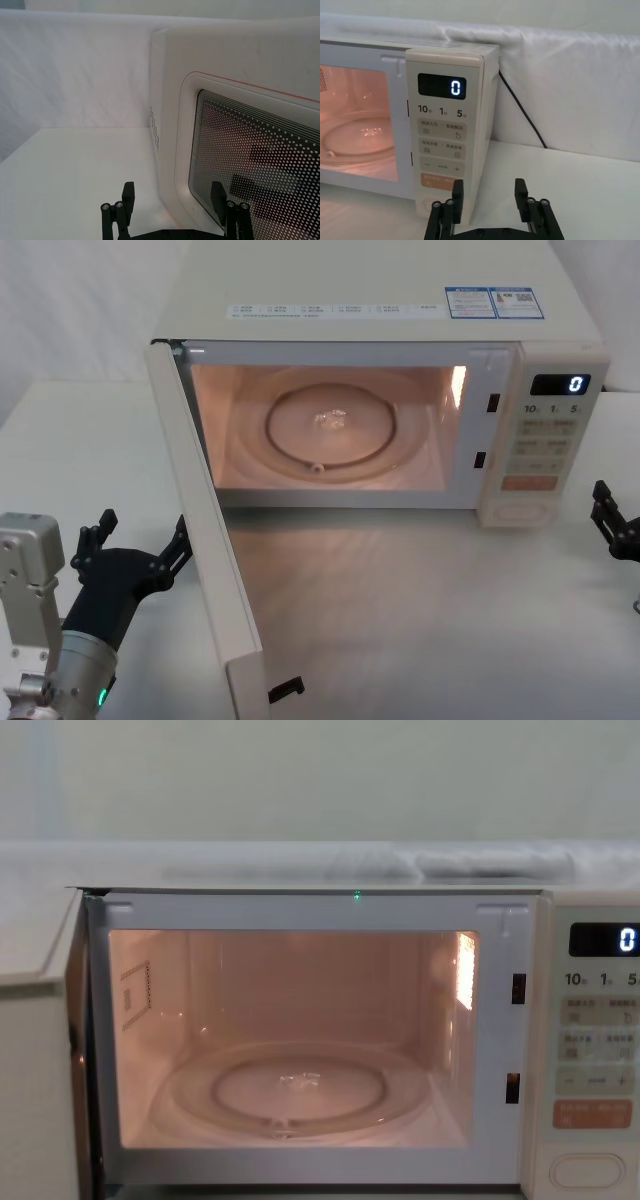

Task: Press the button to open the microwave door with one hand; close the microwave door with the other hand.

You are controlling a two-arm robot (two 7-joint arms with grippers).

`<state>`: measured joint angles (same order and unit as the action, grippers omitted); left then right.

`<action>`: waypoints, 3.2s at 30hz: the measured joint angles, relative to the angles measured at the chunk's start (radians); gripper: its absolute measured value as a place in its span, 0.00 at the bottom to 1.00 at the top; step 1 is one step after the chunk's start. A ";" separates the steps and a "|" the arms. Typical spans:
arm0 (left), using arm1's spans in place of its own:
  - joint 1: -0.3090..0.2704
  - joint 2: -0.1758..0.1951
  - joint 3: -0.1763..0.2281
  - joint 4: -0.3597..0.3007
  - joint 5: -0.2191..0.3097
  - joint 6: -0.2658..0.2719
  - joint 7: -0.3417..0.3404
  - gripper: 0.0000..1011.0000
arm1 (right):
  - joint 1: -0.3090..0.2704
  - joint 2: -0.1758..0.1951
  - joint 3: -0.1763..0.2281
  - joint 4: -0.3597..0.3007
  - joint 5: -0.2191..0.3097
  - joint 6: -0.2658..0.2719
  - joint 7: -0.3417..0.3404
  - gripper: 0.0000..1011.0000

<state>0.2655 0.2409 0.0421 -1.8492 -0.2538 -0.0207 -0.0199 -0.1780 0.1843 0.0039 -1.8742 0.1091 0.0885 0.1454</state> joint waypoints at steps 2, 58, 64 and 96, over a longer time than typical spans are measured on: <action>0.000 0.000 0.000 0.000 0.000 0.000 0.000 0.99 | 0.000 0.000 0.000 0.000 0.000 0.000 0.000 0.66; 0.000 0.000 0.000 0.000 0.000 0.000 0.000 0.00 | 0.001 0.000 -0.001 0.000 -0.001 0.000 0.000 0.99; 0.000 0.000 0.000 0.000 0.000 0.000 0.000 0.00 | 0.001 0.000 -0.001 0.000 -0.001 0.000 0.000 0.99; 0.018 0.010 -0.015 -0.056 0.024 0.049 -0.035 0.00 | 0.001 0.000 -0.001 0.000 -0.001 0.000 0.000 0.99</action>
<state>0.2837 0.2507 0.0269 -1.9051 -0.2302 0.0279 -0.0549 -0.1773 0.1839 0.0028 -1.8742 0.1082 0.0887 0.1451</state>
